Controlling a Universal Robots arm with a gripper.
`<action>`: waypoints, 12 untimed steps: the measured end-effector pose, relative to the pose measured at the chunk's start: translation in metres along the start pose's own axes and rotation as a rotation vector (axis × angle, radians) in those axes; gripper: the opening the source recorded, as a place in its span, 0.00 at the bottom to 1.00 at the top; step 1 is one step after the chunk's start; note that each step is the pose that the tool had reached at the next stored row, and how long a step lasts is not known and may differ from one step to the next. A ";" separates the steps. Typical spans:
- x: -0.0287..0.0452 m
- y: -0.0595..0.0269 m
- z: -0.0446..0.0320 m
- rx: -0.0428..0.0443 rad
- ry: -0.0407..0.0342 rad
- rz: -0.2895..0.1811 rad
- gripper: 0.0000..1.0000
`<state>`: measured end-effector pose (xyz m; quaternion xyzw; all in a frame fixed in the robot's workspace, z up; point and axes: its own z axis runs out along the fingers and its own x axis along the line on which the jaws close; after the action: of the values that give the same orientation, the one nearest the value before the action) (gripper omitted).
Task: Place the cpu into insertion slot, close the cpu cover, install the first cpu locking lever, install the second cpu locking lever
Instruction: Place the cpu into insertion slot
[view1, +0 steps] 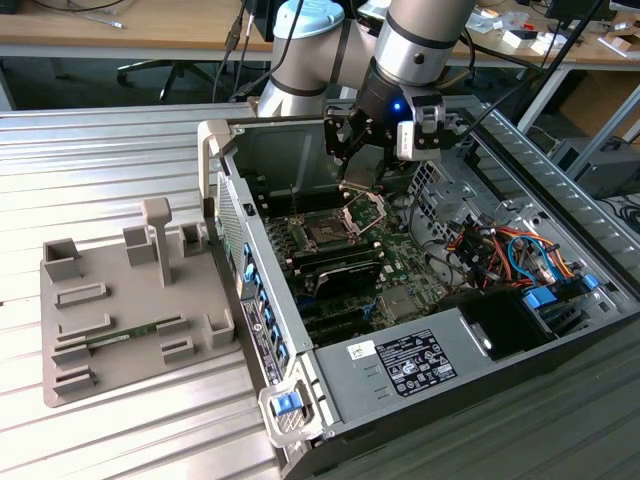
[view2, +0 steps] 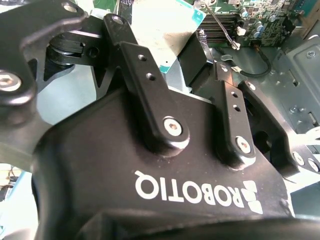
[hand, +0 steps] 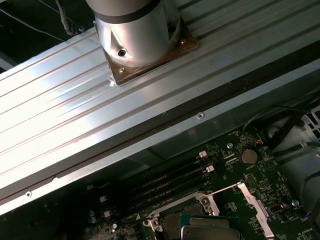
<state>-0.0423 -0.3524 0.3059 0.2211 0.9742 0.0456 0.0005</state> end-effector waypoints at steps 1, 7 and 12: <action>0.0000 0.0000 0.0000 -0.0001 -0.0001 0.001 0.54; 0.0000 0.0000 0.0001 -0.0001 -0.0005 0.005 0.54; 0.0000 0.0000 0.0001 -0.0001 -0.0008 0.009 0.54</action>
<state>-0.0423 -0.3524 0.3058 0.2255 0.9732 0.0456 0.0007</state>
